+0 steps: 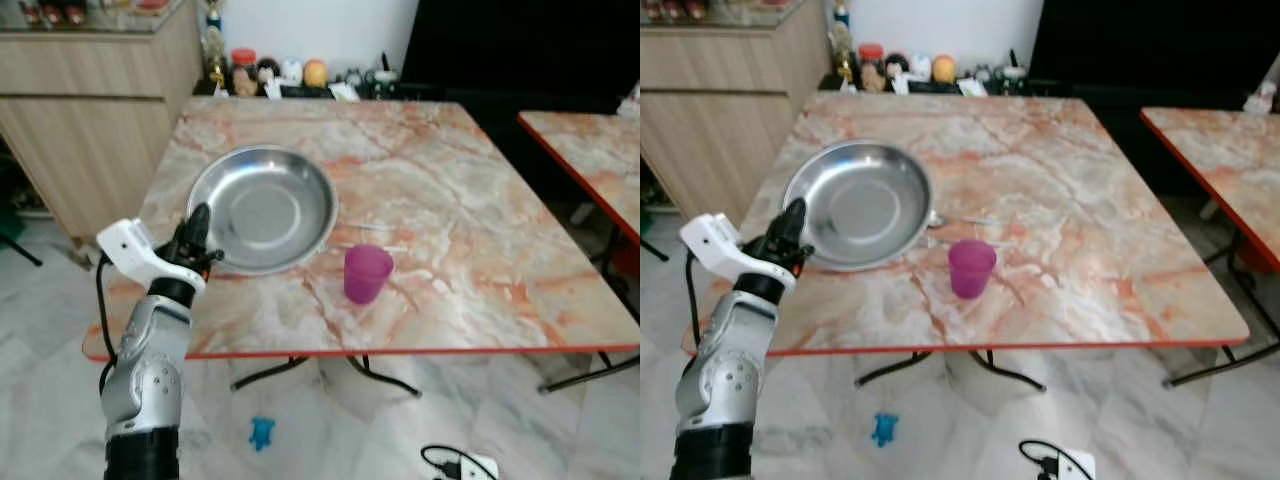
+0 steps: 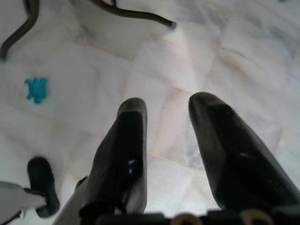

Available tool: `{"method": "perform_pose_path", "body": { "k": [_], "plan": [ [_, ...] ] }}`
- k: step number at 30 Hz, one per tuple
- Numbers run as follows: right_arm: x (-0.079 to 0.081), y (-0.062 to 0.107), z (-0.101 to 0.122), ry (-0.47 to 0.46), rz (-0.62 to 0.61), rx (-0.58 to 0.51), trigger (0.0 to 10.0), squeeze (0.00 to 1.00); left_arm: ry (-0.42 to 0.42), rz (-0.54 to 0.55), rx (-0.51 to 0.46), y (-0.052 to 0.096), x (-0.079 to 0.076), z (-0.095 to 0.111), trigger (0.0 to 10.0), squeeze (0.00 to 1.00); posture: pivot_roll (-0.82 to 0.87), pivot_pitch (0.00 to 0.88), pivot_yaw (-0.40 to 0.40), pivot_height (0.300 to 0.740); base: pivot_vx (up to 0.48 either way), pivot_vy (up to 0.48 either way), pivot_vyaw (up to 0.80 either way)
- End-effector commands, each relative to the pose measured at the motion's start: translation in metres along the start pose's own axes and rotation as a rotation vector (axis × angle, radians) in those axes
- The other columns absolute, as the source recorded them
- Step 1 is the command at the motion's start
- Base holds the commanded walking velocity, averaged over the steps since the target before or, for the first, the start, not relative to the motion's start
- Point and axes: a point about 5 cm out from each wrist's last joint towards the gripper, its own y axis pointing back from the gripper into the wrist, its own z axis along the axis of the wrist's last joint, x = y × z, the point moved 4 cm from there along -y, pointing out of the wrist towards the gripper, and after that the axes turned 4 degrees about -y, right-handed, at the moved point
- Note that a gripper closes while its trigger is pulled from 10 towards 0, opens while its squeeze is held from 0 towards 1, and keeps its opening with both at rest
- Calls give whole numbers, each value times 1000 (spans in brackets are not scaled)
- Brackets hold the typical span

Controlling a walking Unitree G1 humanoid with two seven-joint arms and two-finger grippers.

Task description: Setting the table

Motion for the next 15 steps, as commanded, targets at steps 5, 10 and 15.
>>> {"method": "perform_pose_path", "body": {
  "k": [5,10,15],
  "plan": [
    [-9,1,0,-12,-22,-3,10000,0,11,-40,-41,-5,-15,10,10000,0,139,0,-73,740,0,-400,0],
    [-10,1,-1,-11,-23,-2,10000,0,9,-37,-41,-5,-15,10,10000,0,137,0,-75,740,0,-398,0],
    [-9,1,0,-8,-25,-5,10000,0,-9,-39,-46,-5,-15,12,10000,0,138,0,-75,740,0,-399,0]
  ]
}}
